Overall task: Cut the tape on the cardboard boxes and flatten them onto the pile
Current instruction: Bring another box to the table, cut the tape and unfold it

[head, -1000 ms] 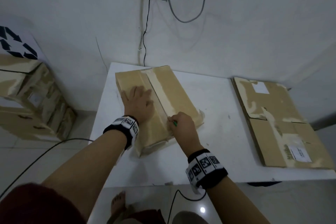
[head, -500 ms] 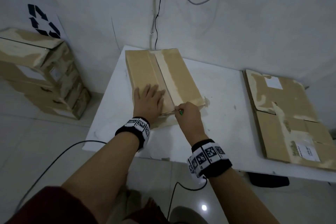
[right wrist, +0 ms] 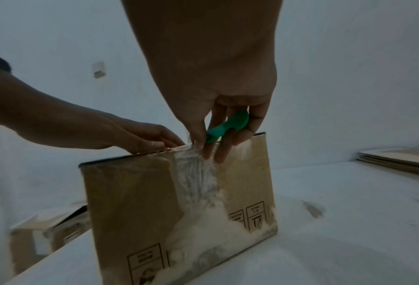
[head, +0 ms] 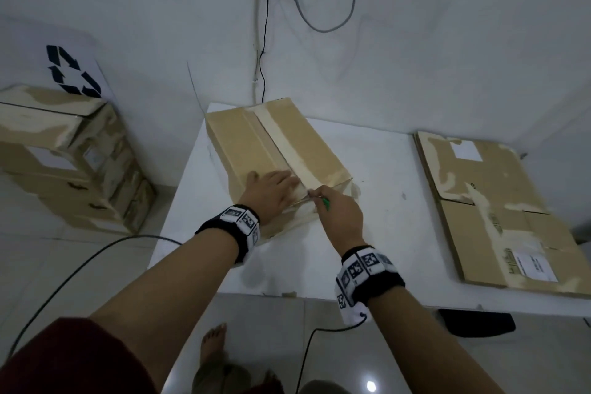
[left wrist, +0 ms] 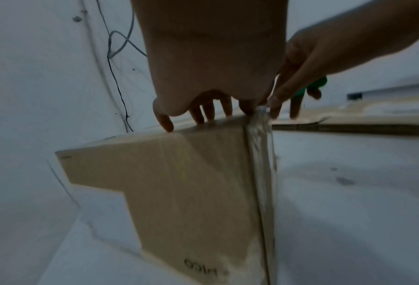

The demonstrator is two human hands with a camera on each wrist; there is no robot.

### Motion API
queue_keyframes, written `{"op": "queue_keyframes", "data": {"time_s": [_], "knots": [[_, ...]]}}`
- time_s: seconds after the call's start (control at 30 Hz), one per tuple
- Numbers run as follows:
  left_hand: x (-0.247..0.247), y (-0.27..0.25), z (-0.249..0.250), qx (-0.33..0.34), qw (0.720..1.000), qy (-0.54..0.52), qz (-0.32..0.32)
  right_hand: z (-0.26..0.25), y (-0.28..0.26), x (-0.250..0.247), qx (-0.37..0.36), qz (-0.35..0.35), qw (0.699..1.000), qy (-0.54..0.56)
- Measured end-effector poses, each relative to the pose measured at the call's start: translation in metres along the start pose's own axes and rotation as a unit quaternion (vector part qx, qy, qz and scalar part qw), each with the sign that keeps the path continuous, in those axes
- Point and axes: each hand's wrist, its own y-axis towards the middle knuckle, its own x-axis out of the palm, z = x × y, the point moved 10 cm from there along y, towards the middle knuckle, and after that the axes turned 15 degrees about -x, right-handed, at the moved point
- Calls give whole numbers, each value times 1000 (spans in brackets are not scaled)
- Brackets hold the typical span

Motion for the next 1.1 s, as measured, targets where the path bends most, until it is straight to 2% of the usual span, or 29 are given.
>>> {"op": "queue_keyframes", "data": {"time_s": [0.1, 0.27, 0.4, 0.67, 0.9, 1.1], "knots": [[-8, 23, 15, -20, 996, 54, -65, 16, 23, -11, 42, -20, 998, -32], [-11, 55, 30, 15, 985, 84, -149, 29, 41, -18, 76, -29, 996, -47], [-12, 66, 38, 74, 981, 107, -143, 39, 45, -20, 104, -19, 993, -45], [-12, 81, 54, 115, 969, 140, -167, 53, 47, -17, 141, 2, 990, -24], [-11, 81, 57, 125, 970, 134, -163, 51, 44, -18, 142, -2, 990, 20], [-9, 78, 56, 133, 967, 167, -138, 50, 33, -18, 126, 33, 990, 52]]}}
